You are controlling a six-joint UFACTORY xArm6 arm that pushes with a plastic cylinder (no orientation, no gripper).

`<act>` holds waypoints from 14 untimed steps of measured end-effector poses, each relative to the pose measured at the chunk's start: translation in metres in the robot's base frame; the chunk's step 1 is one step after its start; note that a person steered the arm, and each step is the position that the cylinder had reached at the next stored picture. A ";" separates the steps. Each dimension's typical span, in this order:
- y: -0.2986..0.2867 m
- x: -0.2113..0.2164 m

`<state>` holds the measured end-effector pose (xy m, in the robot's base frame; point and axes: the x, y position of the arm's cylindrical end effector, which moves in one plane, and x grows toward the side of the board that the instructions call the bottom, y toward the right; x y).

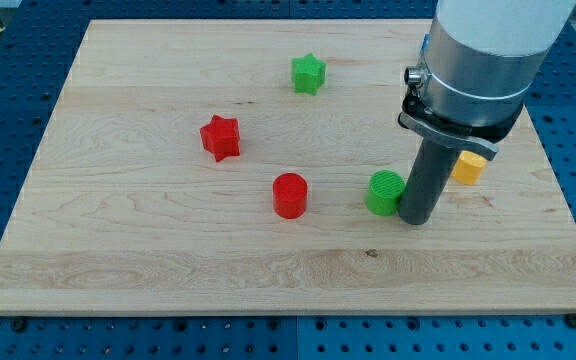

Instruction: Push red circle closer to green circle

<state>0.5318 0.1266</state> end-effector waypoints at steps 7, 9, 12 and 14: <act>-0.144 -0.017; -0.144 -0.049; -0.162 -0.066; -0.162 -0.066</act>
<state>0.4657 -0.0351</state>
